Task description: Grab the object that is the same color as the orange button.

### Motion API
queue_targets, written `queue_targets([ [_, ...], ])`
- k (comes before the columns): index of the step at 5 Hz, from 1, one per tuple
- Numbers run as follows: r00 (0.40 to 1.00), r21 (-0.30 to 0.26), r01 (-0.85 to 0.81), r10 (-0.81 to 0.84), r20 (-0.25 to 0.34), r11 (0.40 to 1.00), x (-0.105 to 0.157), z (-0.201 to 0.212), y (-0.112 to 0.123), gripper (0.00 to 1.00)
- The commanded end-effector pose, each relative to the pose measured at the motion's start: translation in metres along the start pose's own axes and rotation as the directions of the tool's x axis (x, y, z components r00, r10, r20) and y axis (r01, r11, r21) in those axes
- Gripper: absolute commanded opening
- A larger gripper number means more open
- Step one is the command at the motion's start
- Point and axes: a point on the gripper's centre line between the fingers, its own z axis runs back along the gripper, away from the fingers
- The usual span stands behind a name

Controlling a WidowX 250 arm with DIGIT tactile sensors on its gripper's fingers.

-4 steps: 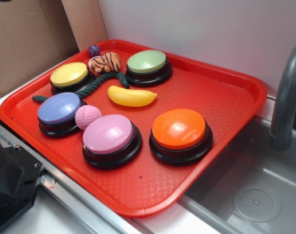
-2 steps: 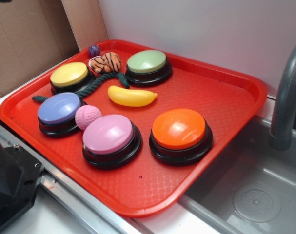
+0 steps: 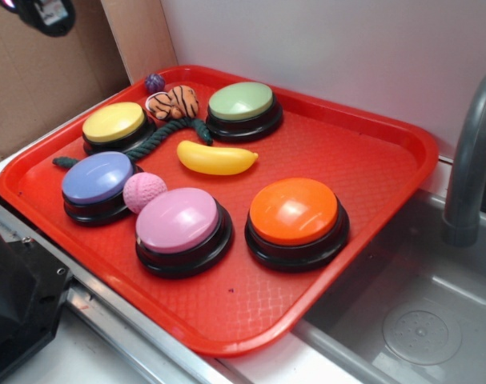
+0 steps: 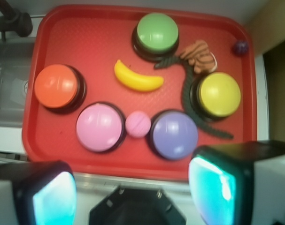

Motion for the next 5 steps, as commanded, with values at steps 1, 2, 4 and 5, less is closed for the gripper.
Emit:
queue_targets([
  [1, 0.997, 0.021, 0.054, -0.055, 0.063, 0.998, 0.041, -0.043, 0.05, 1.0],
  [2, 0.995, 0.008, 0.093, -0.093, 0.04, 0.996, 0.059, -0.071, 0.075, 1.0],
  [4, 0.996, 0.036, 0.075, -0.076, 0.054, 0.997, 0.088, -0.116, 0.115, 1.0],
  [5, 0.994, 0.037, 0.076, -0.079, 0.07, 0.996, 0.099, -0.132, 0.123, 1.0],
])
